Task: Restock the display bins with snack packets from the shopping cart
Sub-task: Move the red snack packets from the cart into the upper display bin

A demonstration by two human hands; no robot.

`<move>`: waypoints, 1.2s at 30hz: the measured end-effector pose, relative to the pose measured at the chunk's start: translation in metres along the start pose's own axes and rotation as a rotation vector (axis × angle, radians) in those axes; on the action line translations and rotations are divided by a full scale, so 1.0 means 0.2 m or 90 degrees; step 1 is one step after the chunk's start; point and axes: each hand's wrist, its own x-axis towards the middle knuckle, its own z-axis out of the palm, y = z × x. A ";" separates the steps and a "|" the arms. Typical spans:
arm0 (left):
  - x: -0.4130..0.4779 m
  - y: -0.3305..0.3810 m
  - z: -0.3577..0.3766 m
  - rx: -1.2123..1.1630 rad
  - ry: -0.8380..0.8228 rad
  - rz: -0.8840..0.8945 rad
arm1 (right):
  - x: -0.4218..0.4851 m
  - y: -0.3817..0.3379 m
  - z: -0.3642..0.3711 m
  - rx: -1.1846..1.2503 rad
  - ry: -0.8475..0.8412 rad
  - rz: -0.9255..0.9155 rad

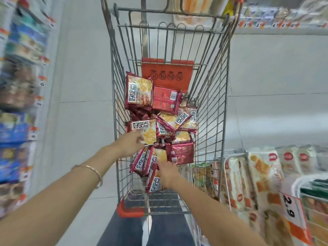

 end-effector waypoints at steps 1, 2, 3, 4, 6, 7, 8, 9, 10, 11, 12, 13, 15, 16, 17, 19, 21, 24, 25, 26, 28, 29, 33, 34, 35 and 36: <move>0.01 0.01 0.01 -0.019 0.000 -0.010 | -0.01 0.00 -0.01 -0.015 0.002 -0.016; 0.02 0.01 0.01 -0.039 0.000 -0.019 | -0.02 0.01 -0.01 -0.039 0.010 -0.038; 0.02 0.02 0.02 -0.056 0.001 -0.028 | -0.03 0.02 -0.03 -0.057 0.014 -0.053; 0.03 0.03 0.03 -0.076 0.002 -0.037 | -0.05 0.03 -0.05 -0.053 0.024 -0.063; 0.05 0.03 0.03 -0.125 0.021 -0.055 | -0.09 0.08 -0.11 0.048 0.058 -0.071; 0.07 0.04 0.04 -0.159 0.029 -0.068 | -0.10 0.13 -0.12 0.087 0.069 -0.070; 0.08 0.04 0.05 -0.200 0.032 -0.086 | -0.10 0.16 -0.14 0.112 0.071 -0.064; 0.09 0.05 0.05 -0.243 0.030 -0.105 | -0.10 0.19 -0.15 0.122 0.066 -0.053; 0.10 0.05 0.06 -0.276 0.026 -0.121 | -0.10 0.20 -0.15 0.147 0.039 -0.032; 0.10 0.06 0.07 -0.293 0.024 -0.130 | -0.09 0.19 -0.13 0.174 0.012 -0.008; 0.11 0.07 0.08 -0.301 0.022 -0.133 | -0.06 0.16 -0.11 0.177 -0.003 0.008; 0.11 0.07 0.09 -0.307 0.020 -0.134 | -0.02 0.13 -0.07 0.147 -0.025 0.010; 0.11 0.06 0.11 -0.305 0.016 -0.131 | 0.05 0.06 0.01 0.015 -0.046 0.008; 0.11 0.06 0.11 -0.301 0.012 -0.130 | 0.07 0.03 0.04 -0.053 -0.034 0.015; 0.10 0.04 0.11 -0.298 0.011 -0.130 | 0.09 0.03 0.05 -0.101 -0.006 0.020; 0.10 0.02 0.11 -0.307 0.017 -0.131 | 0.10 0.05 0.02 -0.124 0.043 0.022; 0.10 0.00 0.09 -0.340 0.030 -0.136 | 0.08 0.14 -0.08 -0.015 0.008 0.041; 0.10 -0.02 0.09 -0.375 0.036 -0.144 | 0.02 0.33 -0.29 0.344 -0.058 0.061; 0.10 -0.02 0.10 -0.371 0.026 -0.151 | -0.02 0.39 -0.36 0.441 -0.052 0.050; 0.10 -0.01 0.11 -0.368 0.009 -0.159 | -0.06 0.41 -0.44 0.534 -0.043 0.050; 0.11 0.04 0.14 -0.419 -0.048 -0.161 | -0.06 0.45 -0.52 0.744 -0.058 0.029; 0.12 0.06 0.15 -0.496 -0.077 -0.172 | -0.05 0.44 -0.54 0.849 -0.079 0.001; 0.21 0.06 0.17 -0.687 -0.035 -0.221 | 0.02 0.43 -0.57 1.092 -0.080 0.003; 0.21 0.05 0.16 -0.681 -0.011 -0.220 | 0.04 0.42 -0.56 1.119 -0.050 0.038; 0.21 0.05 0.16 -0.671 0.004 -0.217 | 0.07 0.42 -0.54 1.050 0.026 0.094; 0.20 0.05 0.15 -0.661 0.022 -0.212 | 0.10 0.43 -0.52 0.845 0.107 0.169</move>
